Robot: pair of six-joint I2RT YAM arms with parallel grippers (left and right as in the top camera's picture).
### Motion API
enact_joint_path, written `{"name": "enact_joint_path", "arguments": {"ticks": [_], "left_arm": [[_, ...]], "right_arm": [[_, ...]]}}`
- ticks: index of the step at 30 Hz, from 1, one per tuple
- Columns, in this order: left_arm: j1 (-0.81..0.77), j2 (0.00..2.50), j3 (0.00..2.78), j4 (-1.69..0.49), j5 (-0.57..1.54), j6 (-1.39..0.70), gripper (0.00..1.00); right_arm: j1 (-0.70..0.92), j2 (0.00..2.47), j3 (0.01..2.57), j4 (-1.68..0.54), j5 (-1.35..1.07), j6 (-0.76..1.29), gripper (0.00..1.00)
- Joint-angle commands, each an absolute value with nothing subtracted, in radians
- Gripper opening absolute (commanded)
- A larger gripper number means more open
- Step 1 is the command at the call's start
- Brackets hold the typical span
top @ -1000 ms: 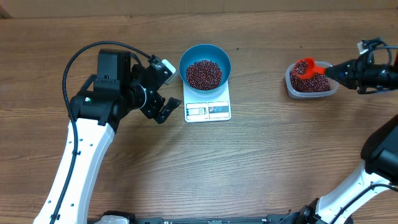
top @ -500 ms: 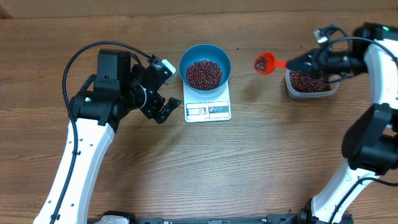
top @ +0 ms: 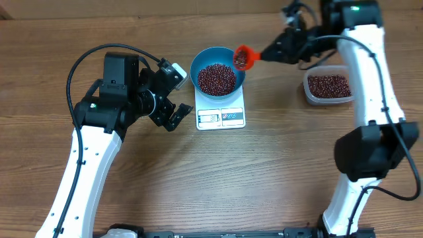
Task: Scoop item into bowl and weigh 150g on scale
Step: 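Carry the filled scoop left and tilt it over the bowl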
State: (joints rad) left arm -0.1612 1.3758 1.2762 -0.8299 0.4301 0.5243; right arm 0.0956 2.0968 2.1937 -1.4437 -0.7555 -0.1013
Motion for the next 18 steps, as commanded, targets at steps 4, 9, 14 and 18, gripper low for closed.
{"name": "enact_joint_path", "arguments": {"ticks": [4,9,14,18], "left_arm": [[-0.157,1.380,1.297,-0.827,0.435,0.536,1.00],[-0.157,1.380,1.297,-0.827,0.435,0.536,0.99],[-0.157,1.380,1.297,-0.827,0.435,0.536,1.00],[-0.157,1.380,1.297,-0.827,0.435,0.536,1.00]], "right_arm": [[0.251,2.093,2.229,-1.399,-0.378,0.050,0.04],[0.382,2.093,2.229,-1.386,-0.081,0.084,0.04],[0.487,2.093,2.229,-1.369,0.182,0.105,0.04],[0.544,2.093,2.229,-1.346,0.291,0.105,0.04]]}}
